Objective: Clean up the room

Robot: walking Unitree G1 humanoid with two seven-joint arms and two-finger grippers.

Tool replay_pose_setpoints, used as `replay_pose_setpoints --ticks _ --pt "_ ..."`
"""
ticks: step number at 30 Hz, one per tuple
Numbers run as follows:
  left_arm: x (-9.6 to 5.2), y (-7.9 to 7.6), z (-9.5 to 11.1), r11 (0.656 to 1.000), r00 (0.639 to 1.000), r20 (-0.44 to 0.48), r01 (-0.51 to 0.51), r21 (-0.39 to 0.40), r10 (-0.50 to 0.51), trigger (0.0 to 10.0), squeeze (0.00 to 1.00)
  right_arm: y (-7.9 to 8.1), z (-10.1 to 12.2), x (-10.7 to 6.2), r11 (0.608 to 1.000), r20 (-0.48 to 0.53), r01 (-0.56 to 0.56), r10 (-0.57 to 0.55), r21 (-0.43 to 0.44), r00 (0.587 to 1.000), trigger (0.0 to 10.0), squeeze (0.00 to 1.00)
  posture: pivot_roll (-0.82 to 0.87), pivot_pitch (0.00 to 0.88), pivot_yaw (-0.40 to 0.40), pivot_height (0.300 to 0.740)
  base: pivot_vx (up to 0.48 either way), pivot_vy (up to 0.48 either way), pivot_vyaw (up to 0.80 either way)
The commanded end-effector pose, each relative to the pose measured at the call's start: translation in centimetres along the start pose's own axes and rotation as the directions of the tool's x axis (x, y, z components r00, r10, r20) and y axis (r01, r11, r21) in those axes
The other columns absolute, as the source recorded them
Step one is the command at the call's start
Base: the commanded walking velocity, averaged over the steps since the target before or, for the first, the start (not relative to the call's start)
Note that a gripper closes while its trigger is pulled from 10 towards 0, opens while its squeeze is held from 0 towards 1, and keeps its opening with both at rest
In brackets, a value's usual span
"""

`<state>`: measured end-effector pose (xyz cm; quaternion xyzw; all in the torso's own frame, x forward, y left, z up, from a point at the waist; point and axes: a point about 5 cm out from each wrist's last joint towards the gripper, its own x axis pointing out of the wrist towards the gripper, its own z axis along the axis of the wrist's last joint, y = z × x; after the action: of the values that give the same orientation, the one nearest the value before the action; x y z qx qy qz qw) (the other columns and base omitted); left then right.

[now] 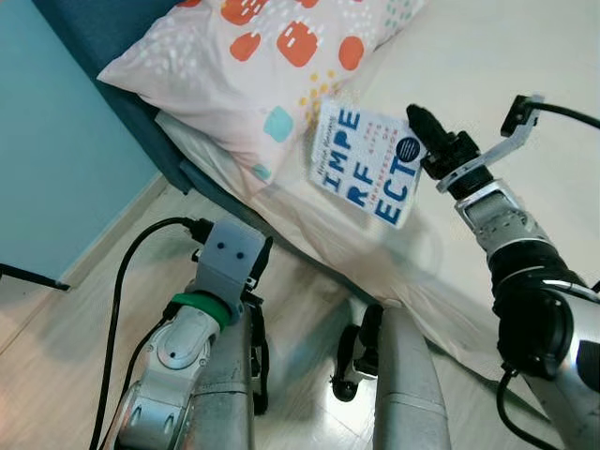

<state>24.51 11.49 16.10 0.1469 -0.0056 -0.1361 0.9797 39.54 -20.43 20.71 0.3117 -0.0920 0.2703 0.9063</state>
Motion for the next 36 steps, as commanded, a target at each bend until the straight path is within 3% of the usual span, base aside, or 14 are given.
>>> replay_pose_setpoints --ticks 1,5,10,11,14,15,19,20,21,22,30,31,36 --pt "-0.5 -0.2 -0.7 1.000 0.999 -0.036 0.008 -0.001 -0.008 10.0 0.00 -0.6 -0.8 -0.7 1.000 -0.041 0.028 -0.029 -0.013 0.999 10.0 0.00 0.19 0.339 0.077 0.610 0.000 0.000 0.00" --pt "-0.6 -0.1 -0.7 1.000 0.999 -0.038 0.009 -0.001 -0.009 10.0 0.00 -0.7 -1.1 -0.9 0.999 -0.079 0.038 -0.040 -0.028 0.996 10.0 0.00 0.19 0.345 0.079 0.610 0.000 0.000 0.00" --pt "-0.9 -0.2 -0.7 1.000 0.999 -0.045 0.009 0.000 -0.009 10.0 0.00 -1.5 -1.8 -1.5 0.986 -0.164 0.101 -0.122 -0.130 0.979 10.0 0.02 0.21 0.349 0.080 0.610 0.000 0.000 0.00" --pt "-0.9 -0.1 -0.7 1.000 0.999 -0.047 0.008 0.001 -0.008 10.0 0.00 -1.7 -1.7 -1.6 0.974 -0.181 0.128 -0.162 -0.186 0.970 10.0 0.26 0.21 0.349 0.081 0.610 0.000 0.000 0.00" --pt "-1.0 0.0 -0.8 1.000 0.999 -0.052 0.006 0.002 -0.006 10.0 0.00 -2.1 -1.4 -1.7 0.944 -0.190 0.175 -0.233 -0.279 0.954 10.0 0.35 0.20 0.347 0.079 0.610 0.000 0.000 0.00" --pt "-1.0 0.0 -0.8 1.000 0.999 -0.052 0.006 0.001 -0.006 10.0 0.00 -2.3 -1.2 -1.8 0.934 -0.180 0.196 -0.257 -0.298 0.950 10.0 0.65 0.20 0.345 0.078 0.610 0.000 0.000 0.00" --pt "-0.9 -0.1 -0.7 1.000 0.999 -0.049 0.007 -0.001 -0.007 10.0 0.00 -2.8 -0.9 -2.3 0.910 -0.143 0.256 -0.315 -0.328 0.938 10.0 0.66 0.20 0.343 0.079 0.610 0.000 0.000 0.00" --pt "-0.8 -0.2 -0.7 1.000 0.999 -0.048 0.008 -0.001 -0.008 10.0 0.00 -3.0 -0.9 -2.5 0.904 -0.133 0.273 -0.331 -0.330 0.934 10.0 0.88 0.20 0.338 0.081 0.610 0.000 0.000 0.00" --pt "-0.8 -0.2 -0.7 1.000 0.999 -0.048 0.009 -0.001 -0.009 10.0 0.00 -3.1 -0.9 -2.6 0.900 -0.128 0.283 -0.340 -0.331 0.932 10.0 0.88 0.20 0.338 0.081 0.610 0.000 0.000 0.00" --pt "-0.8 -0.2 -0.7 1.000 0.999 -0.048 0.010 -0.001 -0.010 10.0 0.00 -3.3 -0.9 -2.8 0.891 -0.119 0.301 -0.358 -0.341 0.926 10.0 1.00 0.20 0.338 0.081 0.610 0.000 0.000 0.00" --pt "-0.5 -0.2 -0.6 1.000 0.999 -0.042 0.011 -0.001 -0.011 10.0 0.00 -3.9 -0.4 -3.5 0.846 -0.057 0.370 -0.421 -0.383 0.905 10.0 1.00 0.19 0.320 0.080 0.610 0.000 0.000 0.00" --pt "-0.4 -0.2 -0.6 1.000 0.999 -0.039 0.012 -0.001 -0.012 10.0 0.00 -3.9 0.2 -3.4 0.833 -0.028 0.379 -0.426 -0.404 0.904 10.0 0.00 0.18 0.312 0.075 0.610 0.000 0.000 0.00" --pt "-0.1 -0.4 -0.6 1.000 0.999 -0.032 0.011 -0.004 -0.011 10.0 0.00 -3.5 0.9 -3.1 0.831 0.025 0.370 -0.395 -0.415 0.918 10.0 0.00 0.17 0.302 0.065 0.610 0.000 0.000 0.00"
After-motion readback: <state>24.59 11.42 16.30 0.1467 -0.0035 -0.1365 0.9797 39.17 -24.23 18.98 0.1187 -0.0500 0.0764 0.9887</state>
